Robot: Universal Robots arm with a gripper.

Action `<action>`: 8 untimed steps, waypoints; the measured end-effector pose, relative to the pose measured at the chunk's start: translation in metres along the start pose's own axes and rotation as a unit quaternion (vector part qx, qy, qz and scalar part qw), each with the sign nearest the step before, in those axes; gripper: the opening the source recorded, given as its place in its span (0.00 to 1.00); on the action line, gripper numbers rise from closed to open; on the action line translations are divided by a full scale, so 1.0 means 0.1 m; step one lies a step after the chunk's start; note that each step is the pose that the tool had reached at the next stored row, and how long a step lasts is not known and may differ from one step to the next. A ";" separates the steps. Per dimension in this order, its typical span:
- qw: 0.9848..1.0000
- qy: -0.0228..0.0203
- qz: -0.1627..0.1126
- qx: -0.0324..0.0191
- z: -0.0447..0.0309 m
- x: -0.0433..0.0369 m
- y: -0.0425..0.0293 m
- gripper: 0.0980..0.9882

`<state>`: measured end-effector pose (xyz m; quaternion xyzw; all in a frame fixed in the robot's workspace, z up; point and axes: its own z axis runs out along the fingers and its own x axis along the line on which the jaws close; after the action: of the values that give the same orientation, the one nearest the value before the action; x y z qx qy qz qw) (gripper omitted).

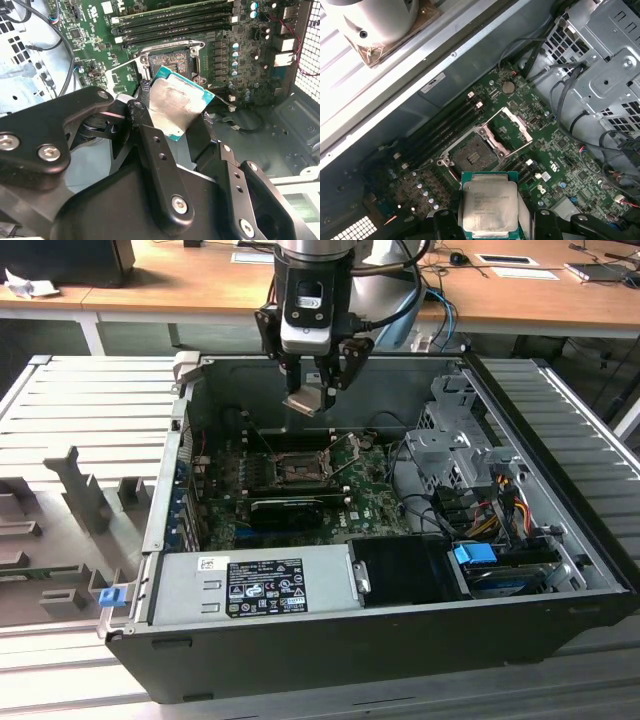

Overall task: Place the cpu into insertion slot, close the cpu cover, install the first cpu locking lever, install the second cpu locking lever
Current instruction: 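Place the cpu into insertion slot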

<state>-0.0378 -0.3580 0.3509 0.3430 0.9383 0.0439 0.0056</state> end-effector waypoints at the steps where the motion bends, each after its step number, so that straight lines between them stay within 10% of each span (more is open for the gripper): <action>1: 1.000 0.000 0.004 0.000 0.001 0.000 0.000 0.48; 8: 1.000 -0.002 0.026 0.000 0.006 0.000 0.000 0.48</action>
<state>-0.0378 -0.3580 0.3502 0.3671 0.9291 0.0437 0.0067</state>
